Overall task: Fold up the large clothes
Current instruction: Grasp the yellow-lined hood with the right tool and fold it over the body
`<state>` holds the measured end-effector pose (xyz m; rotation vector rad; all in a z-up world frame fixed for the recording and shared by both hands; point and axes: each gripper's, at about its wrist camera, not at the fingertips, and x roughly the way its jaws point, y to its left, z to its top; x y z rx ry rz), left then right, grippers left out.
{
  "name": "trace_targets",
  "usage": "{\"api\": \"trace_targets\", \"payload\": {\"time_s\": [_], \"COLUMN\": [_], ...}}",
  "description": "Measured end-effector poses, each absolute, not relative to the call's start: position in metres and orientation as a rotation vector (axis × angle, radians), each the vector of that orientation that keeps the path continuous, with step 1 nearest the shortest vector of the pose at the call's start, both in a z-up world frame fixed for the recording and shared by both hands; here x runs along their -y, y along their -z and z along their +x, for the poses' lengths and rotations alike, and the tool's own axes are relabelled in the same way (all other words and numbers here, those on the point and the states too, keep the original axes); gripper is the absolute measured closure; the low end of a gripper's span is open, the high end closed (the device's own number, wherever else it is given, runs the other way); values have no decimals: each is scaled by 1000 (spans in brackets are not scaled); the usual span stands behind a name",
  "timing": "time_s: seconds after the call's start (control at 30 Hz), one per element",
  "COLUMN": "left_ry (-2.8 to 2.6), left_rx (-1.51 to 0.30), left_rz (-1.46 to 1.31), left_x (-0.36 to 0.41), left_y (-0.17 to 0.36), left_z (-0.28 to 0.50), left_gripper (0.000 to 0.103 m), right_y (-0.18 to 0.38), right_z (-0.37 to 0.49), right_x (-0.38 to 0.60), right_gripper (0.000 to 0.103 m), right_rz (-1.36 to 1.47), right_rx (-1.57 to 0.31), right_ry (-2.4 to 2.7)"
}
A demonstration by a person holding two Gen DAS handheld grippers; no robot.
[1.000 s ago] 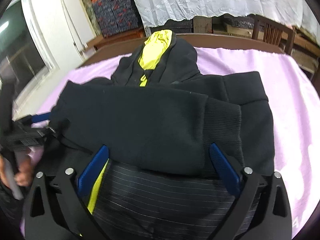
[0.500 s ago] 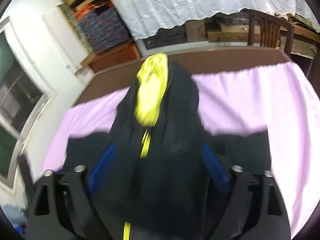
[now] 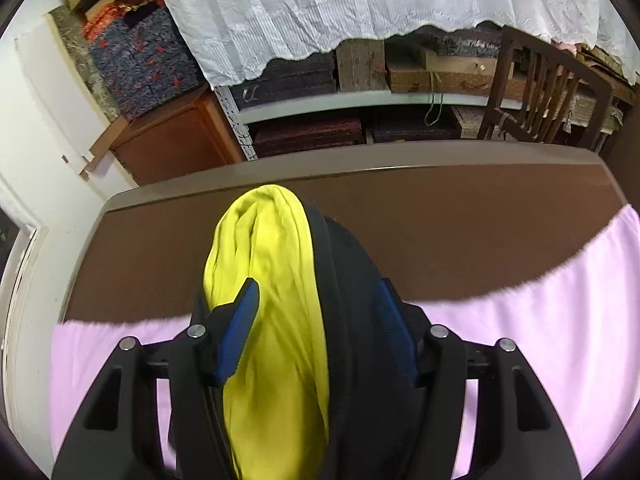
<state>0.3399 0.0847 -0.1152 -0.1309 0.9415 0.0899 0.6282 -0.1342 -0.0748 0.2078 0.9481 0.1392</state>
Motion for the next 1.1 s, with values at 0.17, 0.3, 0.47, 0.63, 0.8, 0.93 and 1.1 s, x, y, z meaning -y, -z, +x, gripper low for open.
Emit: {"api": "trace_targets", "payload": {"time_s": [0.17, 0.3, 0.47, 0.63, 0.8, 0.93, 1.1], "left_ry": [-91, -91, -91, -90, -85, -71, -34], "left_rx": [-942, -942, -942, -943, -946, -950, -951], "left_rz": [-131, -131, -131, -131, -130, -126, -127], "left_x": [-84, -84, -84, -83, -83, -83, -90], "left_y": [115, 115, 115, 115, 114, 114, 114], "left_z": [340, 340, 340, 340, 341, 344, 344], "left_gripper": [3, 3, 3, 3, 3, 3, 3], "right_y": [105, 90, 39, -7, -38, -49, -13], "right_z": [656, 643, 612, 565, 484, 419, 318], "right_x": [119, 124, 130, 137, 141, 150, 173], "right_gripper": [60, 84, 86, 86, 87, 88, 88], "right_rz": [139, 144, 108, 84, -29, -76, -77], "right_rx": [-979, -913, -813, -742, -672, -635, -693], "right_ry": [-124, -134, -153, -180, -217, -235, -267]}}
